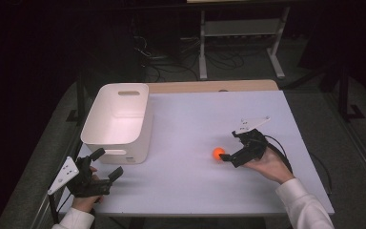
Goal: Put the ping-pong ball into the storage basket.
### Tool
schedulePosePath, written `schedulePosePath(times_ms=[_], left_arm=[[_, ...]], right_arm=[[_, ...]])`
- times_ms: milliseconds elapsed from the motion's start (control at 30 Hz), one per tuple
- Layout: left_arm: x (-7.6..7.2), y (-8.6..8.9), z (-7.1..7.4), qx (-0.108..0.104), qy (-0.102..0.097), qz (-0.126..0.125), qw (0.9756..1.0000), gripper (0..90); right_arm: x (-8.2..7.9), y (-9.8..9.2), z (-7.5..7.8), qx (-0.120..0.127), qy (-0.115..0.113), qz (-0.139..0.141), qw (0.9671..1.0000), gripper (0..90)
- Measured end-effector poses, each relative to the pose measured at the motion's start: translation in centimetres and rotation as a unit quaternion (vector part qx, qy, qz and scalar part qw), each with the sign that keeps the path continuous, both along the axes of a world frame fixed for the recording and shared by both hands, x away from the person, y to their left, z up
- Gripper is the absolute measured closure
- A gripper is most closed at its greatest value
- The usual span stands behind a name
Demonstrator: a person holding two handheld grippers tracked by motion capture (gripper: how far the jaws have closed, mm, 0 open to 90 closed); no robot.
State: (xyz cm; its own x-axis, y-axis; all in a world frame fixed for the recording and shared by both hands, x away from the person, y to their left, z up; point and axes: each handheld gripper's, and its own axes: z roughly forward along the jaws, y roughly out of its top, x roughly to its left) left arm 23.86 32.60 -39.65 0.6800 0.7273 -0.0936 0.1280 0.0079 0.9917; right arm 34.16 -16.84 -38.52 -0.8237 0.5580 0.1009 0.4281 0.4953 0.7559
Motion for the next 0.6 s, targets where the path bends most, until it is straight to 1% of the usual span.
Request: schedulePosePath(times_ms=[67,100,200,233,300,467,533,600], left_arm=[[0.0,0.0,0.0,0.000,0.000,0.000,1.0000,0.0],[0.0,0.0,0.0,0.000,0.000,0.000,1.0000,0.0],[0.0,0.0,0.0,0.000,0.000,0.001,1.0000,0.0],[0.0,0.0,0.0,-0.001,0.001,0.002,1.0000,0.0],[0.0,0.0,0.0,-0.001,0.002,0.002,1.0000,0.0],[0.0,0.0,0.0,0.000,0.001,0.002,1.0000,0.0],[0.0,0.0,0.0,0.000,0.001,0.002,1.0000,0.0],[0.0,0.0,0.0,-0.002,0.002,0.002,1.0000,0.0]], right_arm=[[0.1,0.0,-0.1,-0.001,0.000,0.002,1.0000,0.0],[0.2,0.1,-0.2,0.000,0.003,0.002,1.0000,0.0],[0.3,0.1,-0.2,-0.001,0.002,0.004,1.0000,0.0],[0.5,0.2,-0.4,0.002,0.007,0.003,1.0000,0.0],[0.6,0.2,-0.5,0.002,0.005,0.004,1.0000,0.0],[1.1,0.5,-1.0,0.003,0.016,0.013,0.9998,0.0],[1.2,0.9,-1.3,-0.001,0.027,0.016,0.9995,0.0],[1.4,1.0,-1.5,-0.005,0.027,0.020,0.9994,0.0]])
